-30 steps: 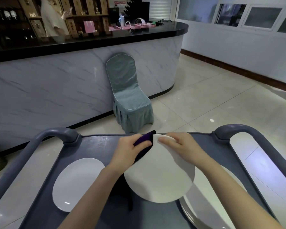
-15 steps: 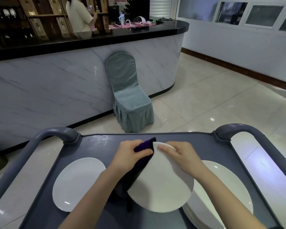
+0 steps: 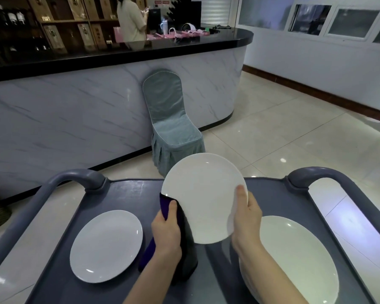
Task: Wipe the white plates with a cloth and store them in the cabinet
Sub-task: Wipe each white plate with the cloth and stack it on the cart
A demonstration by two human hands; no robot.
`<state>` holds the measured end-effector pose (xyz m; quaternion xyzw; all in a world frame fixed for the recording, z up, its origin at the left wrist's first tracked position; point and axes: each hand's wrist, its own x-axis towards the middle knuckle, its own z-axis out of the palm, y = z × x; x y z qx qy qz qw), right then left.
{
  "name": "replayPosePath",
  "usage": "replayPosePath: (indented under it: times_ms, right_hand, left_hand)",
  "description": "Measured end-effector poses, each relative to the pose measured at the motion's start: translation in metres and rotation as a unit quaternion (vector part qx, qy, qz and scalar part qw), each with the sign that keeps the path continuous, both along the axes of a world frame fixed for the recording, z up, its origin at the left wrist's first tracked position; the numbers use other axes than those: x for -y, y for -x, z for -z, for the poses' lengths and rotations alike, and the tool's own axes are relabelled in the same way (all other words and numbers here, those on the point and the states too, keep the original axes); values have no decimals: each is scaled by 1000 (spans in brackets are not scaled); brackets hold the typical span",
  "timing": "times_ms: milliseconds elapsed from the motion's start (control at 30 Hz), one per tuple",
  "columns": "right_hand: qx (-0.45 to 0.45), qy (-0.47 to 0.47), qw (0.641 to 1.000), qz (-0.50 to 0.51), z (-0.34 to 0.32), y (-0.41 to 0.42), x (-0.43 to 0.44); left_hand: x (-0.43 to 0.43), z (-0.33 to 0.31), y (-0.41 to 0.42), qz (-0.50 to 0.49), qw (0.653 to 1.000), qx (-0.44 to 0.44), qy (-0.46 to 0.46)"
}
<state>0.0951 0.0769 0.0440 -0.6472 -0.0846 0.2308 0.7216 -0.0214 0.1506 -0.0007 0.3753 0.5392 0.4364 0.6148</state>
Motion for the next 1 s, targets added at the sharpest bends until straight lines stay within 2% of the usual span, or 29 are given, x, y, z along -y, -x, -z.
replayPosePath:
  times_ms: [133,167,233,300,333,433,567,667,700,767,833,900,967,1000]
  right_hand:
    - [159,16,979,-125,-21,-43,4]
    - [206,32,963,-172,-30,-53,3]
    - [308,84,908,-272,-45,-63,-1]
    - [388,132,854,-320,-49,-67,-5]
    - [409,143,840,-327,-50,-68,-6]
    - [388,129,838,-361,-51,-68,-4]
    - [410,161,789,-428,-45,-54,-14]
    - [403,144,801,-418,-40,-47,-16]
    - [393,134,815,-404,-39,-48,-14]
    - [336,102,866,-357,-39,-52,-10]
    - [266,63,931,-241,-34,-49,-9]
    - [162,18,982,-99,-23,-33,-12]
    - [68,-2,998,-14,-12,-13,-13]
    - [53,1,999,-9,-8,-6,-12]
  left_hand:
    - [-22,-16,21,37,991,-52,-116]
    - [-25,-22,24,70,983,-66,-155]
    - [-30,-34,25,146,960,-104,-214]
    - [-34,-42,23,199,938,-139,-249]
    - [-37,-45,23,215,931,-147,-256]
    - [-48,-54,25,252,910,-168,-282]
    - [-52,-57,20,331,870,-191,-311]
    - [-47,-50,15,334,873,-190,-299]
    - [-46,-47,16,315,885,-183,-289]
    - [-44,-38,19,238,924,-155,-257]
    - [-34,-28,17,130,968,-102,-190]
    - [-18,-17,8,30,995,-45,-88]
    - [-7,-9,0,-20,1000,-8,-16]
    - [-8,-7,-2,-23,1000,-4,-2]
